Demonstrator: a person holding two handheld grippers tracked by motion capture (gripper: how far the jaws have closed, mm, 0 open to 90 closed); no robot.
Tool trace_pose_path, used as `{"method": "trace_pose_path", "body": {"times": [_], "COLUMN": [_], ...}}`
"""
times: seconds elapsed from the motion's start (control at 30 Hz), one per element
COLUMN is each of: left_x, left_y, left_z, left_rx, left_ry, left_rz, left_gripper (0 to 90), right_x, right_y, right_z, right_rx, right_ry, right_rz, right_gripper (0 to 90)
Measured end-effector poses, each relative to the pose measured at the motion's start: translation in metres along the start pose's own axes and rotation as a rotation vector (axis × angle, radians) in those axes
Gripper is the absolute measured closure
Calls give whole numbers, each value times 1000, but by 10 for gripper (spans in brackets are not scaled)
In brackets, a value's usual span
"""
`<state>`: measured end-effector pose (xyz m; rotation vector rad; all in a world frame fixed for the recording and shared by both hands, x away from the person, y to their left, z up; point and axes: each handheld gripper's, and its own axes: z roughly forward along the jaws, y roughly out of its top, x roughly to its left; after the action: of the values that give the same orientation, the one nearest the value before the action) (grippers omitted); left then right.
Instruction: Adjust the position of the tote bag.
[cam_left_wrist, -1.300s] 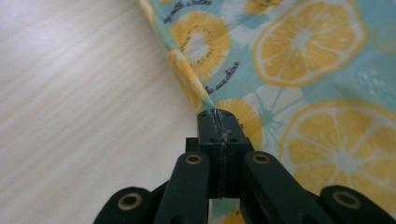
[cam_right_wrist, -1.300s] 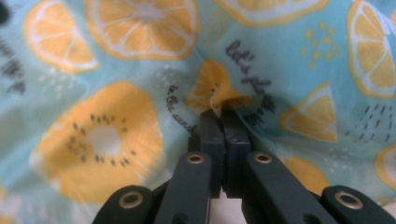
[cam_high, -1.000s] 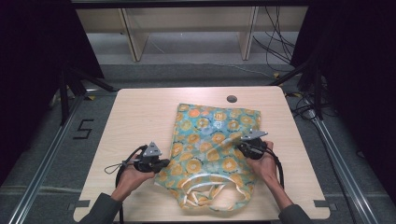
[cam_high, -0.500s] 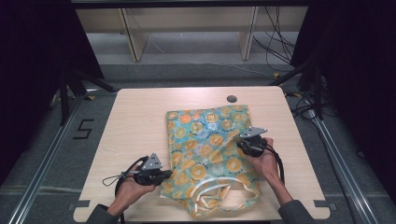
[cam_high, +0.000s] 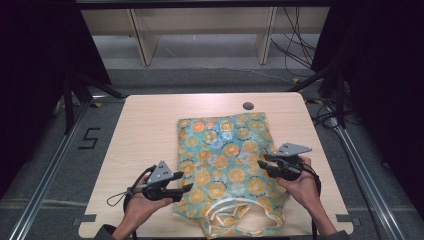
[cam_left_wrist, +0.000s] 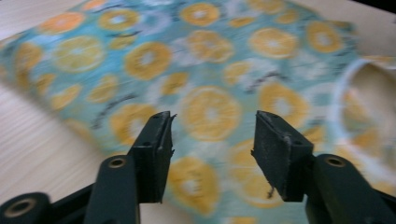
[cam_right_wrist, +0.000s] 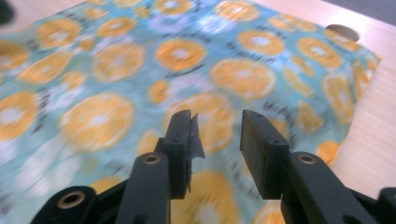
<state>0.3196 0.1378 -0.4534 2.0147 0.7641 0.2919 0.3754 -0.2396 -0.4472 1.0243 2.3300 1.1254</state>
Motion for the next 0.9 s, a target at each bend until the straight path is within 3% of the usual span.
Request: {"method": "trace_pose_path", "body": {"times": [0.03, 0.07, 0.1, 0.13, 0.17, 0.27, 0.33, 0.5, 0.53, 0.57, 0.6, 0.63, 0.7, 0.73, 0.8, 0.9], "left_x": [-8, -14, -21, -27, -33, -39, -45, -55, -56, -57, -57, -56, -52, -50, -43, -35], "left_y": [2, 3, 3, 4, 4, 1, -2, -3, -3, -3, -3, -5, -8, -10, -11, -7], "left_z": [1, 3, 5, 6, 10, 15, 22, 30, 33, 36, 36, 40, 46, 49, 53, 53], "left_rx": [4, 18, 21, 32, 57, 78, 106, 137, 162, 172, 172, 176, 170, 156, 148, 152], "left_ry": [-19, -40, -76, -84, -96, -104, -131, -128, -105, -95, -95, -82, -99, -107, -119, -74], "left_rz": [1, 9, -7, -5, 21, 18, 26, 45, 86, 128, 128, 178, 237, 239, 234, 277], "left_gripper": [404, 377, 351, 327, 303, 289, 289, 289, 295, 323, 394, 503, 711, 711, 880, 895], "right_x": [1, 3, 4, 7, 7, 8, 10, 13, 13, 15, 15, 17, 19, 19, 21, 18], "right_y": [-3, -6, -9, -12, -15, -17, -18, -21, -21, -22, -22, -23, -24, -24, -25, -28], "right_z": [-2, -4, -5, -7, -10, -11, -12, -14, -14, -13, -14, -14, -15, -15, -16, -19], "right_rx": [0, 11, 10, 29, 25, 16, 16, 23, 28, 20, 29, 34, 36, 36, 31, 34], "right_ry": [8, 17, 20, 24, 34, 30, 29, 45, 48, 43, 47, 54, 59, 59, 61, 62], "right_rz": [-21, -7, -18, 5, -8, -13, -20, -6, -11, -4, -16, 0, -2, -2, 2, -12], "right_gripper": [622, 616, 612, 604, 596, 589, 579, 552, 549, 545, 541, 540, 541, 541, 542, 548]}}
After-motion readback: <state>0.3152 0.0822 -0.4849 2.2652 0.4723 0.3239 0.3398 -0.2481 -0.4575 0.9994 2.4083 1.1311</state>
